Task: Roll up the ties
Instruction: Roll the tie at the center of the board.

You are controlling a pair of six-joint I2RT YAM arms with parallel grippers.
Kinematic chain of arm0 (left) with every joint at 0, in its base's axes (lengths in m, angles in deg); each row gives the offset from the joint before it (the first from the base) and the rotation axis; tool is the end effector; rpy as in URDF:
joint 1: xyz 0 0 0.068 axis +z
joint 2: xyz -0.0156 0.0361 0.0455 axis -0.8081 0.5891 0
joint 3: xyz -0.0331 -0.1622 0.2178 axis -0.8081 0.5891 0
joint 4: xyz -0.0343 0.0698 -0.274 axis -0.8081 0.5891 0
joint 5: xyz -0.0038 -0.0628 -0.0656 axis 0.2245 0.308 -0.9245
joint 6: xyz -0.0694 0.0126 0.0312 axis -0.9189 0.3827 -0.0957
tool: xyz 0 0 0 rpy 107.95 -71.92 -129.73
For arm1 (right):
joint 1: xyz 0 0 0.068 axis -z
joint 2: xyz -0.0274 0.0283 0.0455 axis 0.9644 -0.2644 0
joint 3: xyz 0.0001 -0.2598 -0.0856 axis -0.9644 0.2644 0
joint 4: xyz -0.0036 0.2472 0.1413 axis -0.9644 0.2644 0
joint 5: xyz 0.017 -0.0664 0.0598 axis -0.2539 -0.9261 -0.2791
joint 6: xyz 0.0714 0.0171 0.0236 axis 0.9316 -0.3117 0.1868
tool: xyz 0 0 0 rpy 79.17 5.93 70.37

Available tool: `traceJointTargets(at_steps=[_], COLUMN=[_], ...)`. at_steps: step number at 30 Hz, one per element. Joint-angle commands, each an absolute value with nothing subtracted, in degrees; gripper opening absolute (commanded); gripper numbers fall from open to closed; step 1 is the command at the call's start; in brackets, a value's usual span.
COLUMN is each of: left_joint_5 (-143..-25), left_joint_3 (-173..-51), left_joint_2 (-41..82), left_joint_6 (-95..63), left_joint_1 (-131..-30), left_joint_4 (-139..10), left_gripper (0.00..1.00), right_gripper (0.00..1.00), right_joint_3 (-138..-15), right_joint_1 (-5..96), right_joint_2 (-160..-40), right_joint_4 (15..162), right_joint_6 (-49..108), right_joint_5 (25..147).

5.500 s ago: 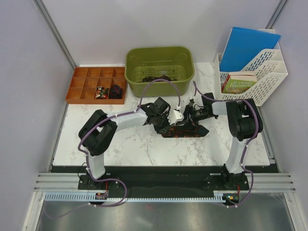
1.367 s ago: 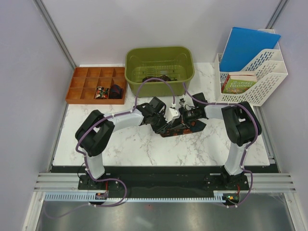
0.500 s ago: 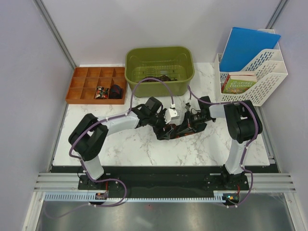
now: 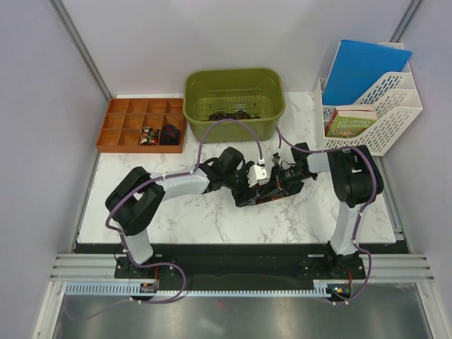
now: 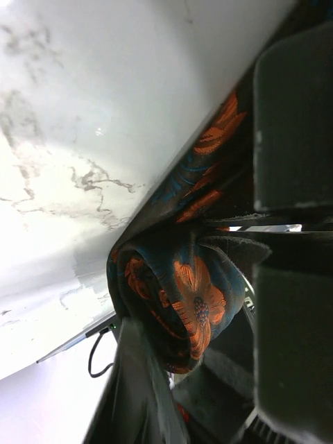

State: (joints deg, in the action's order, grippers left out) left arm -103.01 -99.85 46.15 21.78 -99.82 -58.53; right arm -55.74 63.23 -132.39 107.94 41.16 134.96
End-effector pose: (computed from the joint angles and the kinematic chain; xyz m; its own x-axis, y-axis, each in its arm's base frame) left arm 0.2619 -0.3140 0.1458 -0.0619 0.6281 -0.7757 0.9929 0.1176 0.0161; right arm 0.3227 0.1209 0.0496 -0.9974 -0.0205 0.0690 0.0465 0.5475 0.8355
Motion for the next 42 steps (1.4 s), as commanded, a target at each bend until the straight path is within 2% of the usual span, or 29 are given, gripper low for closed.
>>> traceJointTargets(at_steps=[1, 5, 11, 12, 14, 15, 18, 20, 21, 24, 29, 31, 32, 34, 42], left_joint_5=[-102.70, -102.88, -104.20, -104.38, -104.38, -104.55, -105.52, -106.14, -106.05, -106.05, -106.84, -106.23, -105.96, -106.05, -109.29], left_joint_3=[-100.92, -101.89, -104.17, -104.79, -106.10, -106.37, -106.81, -106.73, -106.90, -106.99, -108.57, -109.36, -109.45, -109.54, -109.80], left_joint_2=[48.36, 50.20, 51.70, 51.88, 52.14, 52.14, 51.44, 51.35, 51.35, 50.83, 51.44, 52.05, 52.23, 52.32, 53.20], left_joint_6=[25.64, 26.26, 27.40, 27.40, 27.58, 27.84, 28.72, 29.60, 30.04, 31.71, 33.64, 33.65, 33.47, 31.46, 25.12], left_joint_1=[-100.49, -101.19, -101.90, -101.99, -102.07, -101.99, -101.81, -101.81, -101.72, -101.55, -101.63, -101.63, -101.55, -101.02, -97.16], left_joint_4=[-60.82, -60.74, -56.35, -55.38, -52.14, -50.90, -47.30, -45.98, -44.14, -42.28, -38.51, -37.36, -37.36, -37.70, -40.69], left_gripper=[0.88, 0.81, 0.55, 0.45, 0.35, 0.27, 0.14, 0.09, 0.05, 0.02, 0.02, 0.02, 0.02, 0.02, 0.02], right_gripper=[0.00, 0.00, 0.01, 0.12, 0.26, 0.36, 0.50, 0.53, 0.57, 0.61, 0.57, 0.40, 0.19, 0.09, 0.12], right_joint_3=[-54.71, -54.88, -55.41, -55.41, -55.50, -55.67, -55.76, -55.76, -55.76, -55.76, -55.94, -56.20, -56.29, -56.55, -56.91], right_joint_1=[62.98, 62.98, 62.98, 62.98, 63.07, 62.98, 63.24, 63.68, 63.60, 63.77, 63.77, 64.21, 64.39, 64.82, 67.11], right_joint_2=[-135.94, -136.47, -136.73, -136.91, -137.17, -137.43, -137.70, -137.87, -137.96, -138.31, -138.49, -138.75, -139.10, -139.46, -140.60], right_joint_4=[109.79, 109.96, 109.79, 109.79, 109.87, 109.79, 109.96, 109.96, 110.05, 110.05, 109.88, 109.70, 109.44, 109.61, 108.65], right_joint_6=[36.96, 37.14, 37.93, 38.02, 38.10, 38.02, 38.19, 38.19, 38.11, 37.93, 37.84, 37.75, 37.84, 37.58, 40.03], right_joint_5=[124.22, 124.04, 125.28, 125.10, 124.66, 124.66, 124.66, 125.18, 125.27, 125.80, 126.24, 127.11, 127.82, 128.09, 129.40])
